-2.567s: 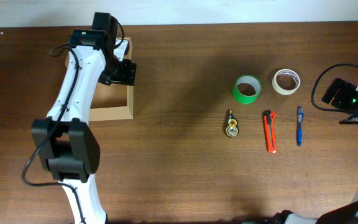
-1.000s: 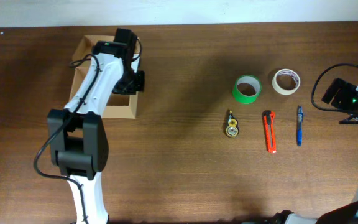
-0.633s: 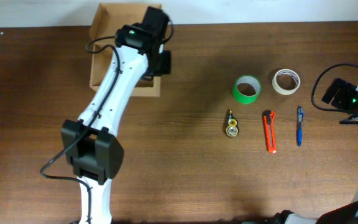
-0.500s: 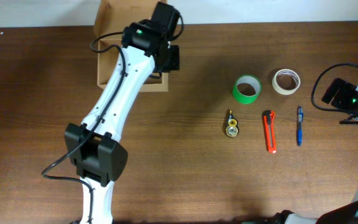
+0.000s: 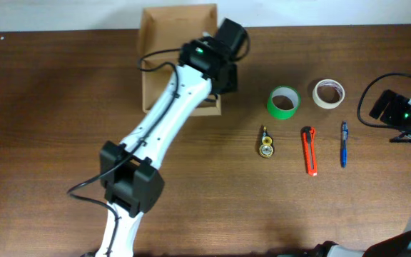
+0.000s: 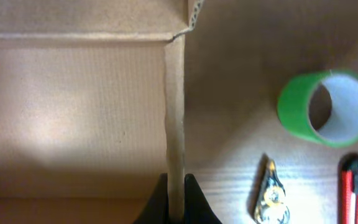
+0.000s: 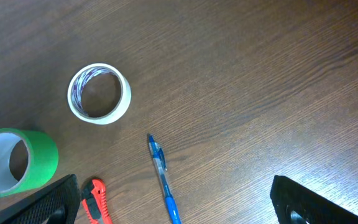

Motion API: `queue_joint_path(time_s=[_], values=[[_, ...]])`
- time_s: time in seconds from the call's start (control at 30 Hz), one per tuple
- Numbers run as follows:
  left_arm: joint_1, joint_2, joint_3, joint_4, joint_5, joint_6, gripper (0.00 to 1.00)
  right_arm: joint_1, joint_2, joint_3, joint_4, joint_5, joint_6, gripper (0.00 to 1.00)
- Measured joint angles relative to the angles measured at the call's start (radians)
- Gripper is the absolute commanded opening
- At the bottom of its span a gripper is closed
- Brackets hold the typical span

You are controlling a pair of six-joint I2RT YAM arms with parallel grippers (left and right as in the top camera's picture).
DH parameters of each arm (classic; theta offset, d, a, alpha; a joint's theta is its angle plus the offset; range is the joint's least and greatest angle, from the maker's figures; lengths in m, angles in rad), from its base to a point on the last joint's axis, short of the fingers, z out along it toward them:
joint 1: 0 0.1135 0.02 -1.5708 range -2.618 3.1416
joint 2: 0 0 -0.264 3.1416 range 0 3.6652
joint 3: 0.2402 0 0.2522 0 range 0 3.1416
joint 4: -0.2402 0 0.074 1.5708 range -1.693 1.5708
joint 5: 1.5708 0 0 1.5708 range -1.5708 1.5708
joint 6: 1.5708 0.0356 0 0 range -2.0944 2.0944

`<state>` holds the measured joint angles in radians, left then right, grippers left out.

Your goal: Pack container

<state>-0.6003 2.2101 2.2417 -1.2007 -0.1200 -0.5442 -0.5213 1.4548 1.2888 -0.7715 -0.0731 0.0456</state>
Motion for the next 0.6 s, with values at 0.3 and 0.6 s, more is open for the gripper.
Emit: queue_joint_path(time_s=[0.3, 0.6], values=[[-0.09, 0.042, 0.0, -0.052, 0.012, -0.012, 0.02, 0.0, 0.0, 0.0, 0.0, -0.021, 0.0, 0.99], [-0.092, 0.11, 0.0, -0.025, 0.018, -0.056, 0.02, 0.0, 0.0, 0.0, 0.0, -0.035, 0.0, 0.99]])
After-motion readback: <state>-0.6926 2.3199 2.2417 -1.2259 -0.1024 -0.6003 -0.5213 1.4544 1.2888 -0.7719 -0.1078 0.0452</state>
